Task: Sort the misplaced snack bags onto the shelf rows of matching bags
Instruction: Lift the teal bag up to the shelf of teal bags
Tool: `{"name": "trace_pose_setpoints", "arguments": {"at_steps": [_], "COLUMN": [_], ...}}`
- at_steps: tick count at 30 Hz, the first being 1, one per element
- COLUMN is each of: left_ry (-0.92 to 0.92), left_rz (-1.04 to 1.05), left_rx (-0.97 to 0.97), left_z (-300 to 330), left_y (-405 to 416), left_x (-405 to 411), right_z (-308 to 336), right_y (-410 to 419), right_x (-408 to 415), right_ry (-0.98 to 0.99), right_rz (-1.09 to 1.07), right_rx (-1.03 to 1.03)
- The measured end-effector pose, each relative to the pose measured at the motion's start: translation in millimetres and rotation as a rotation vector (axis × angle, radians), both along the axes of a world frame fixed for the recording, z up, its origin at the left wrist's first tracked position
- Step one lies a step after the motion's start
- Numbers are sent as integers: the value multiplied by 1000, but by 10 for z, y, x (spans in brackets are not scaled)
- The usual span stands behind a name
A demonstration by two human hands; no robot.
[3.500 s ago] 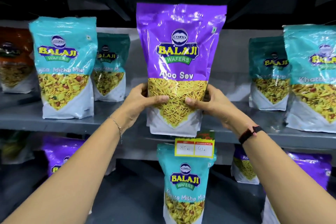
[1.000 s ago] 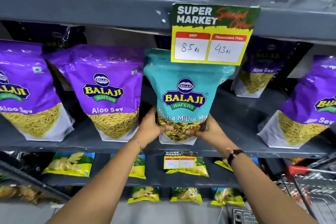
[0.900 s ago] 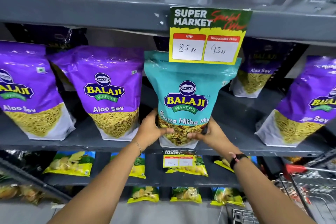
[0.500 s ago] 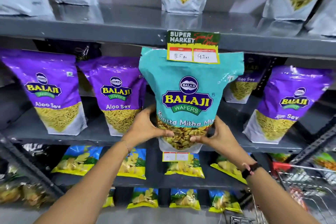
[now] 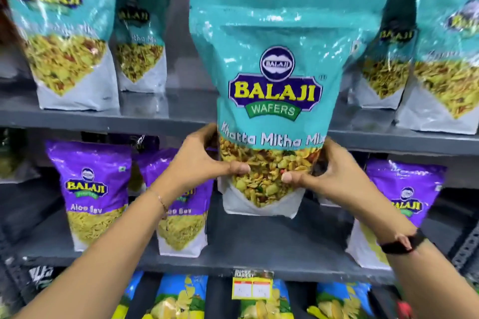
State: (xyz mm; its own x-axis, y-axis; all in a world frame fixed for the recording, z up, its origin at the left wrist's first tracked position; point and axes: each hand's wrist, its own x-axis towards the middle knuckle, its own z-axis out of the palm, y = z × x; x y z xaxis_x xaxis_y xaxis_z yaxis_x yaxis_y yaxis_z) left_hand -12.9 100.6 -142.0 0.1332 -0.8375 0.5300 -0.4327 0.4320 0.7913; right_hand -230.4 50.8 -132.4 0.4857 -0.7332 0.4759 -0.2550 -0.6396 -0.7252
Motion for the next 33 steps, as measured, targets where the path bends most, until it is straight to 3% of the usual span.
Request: {"name": "trace_pose_setpoints", "arguments": {"at_steps": [7, 11, 23, 28, 30, 33], "left_ry": [179, 269, 383, 227, 136, 62], "left_rz": [-7, 7, -23, 23, 119, 332], "left_rx": [-171, -172, -42, -40, -141, -444], "left_z": [820, 1077, 864, 807, 697, 325], "left_y": [-432, -687, -1204, -1155, -1032, -715], "left_x": [10, -12, 83, 83, 76, 172], "right_z": [808, 1029, 790, 751, 622, 223], "right_y": [-321, -610, -1280, -1202, -1038, -661], "right_x": [113, 228, 494, 454, 424, 430], "right_ry": [-211, -293, -282, -247, -270, -318], "right_rz": [-2, 17, 11, -1, -175, -346], "right_rx": [-93, -91, 39, 64, -80, -502]}}
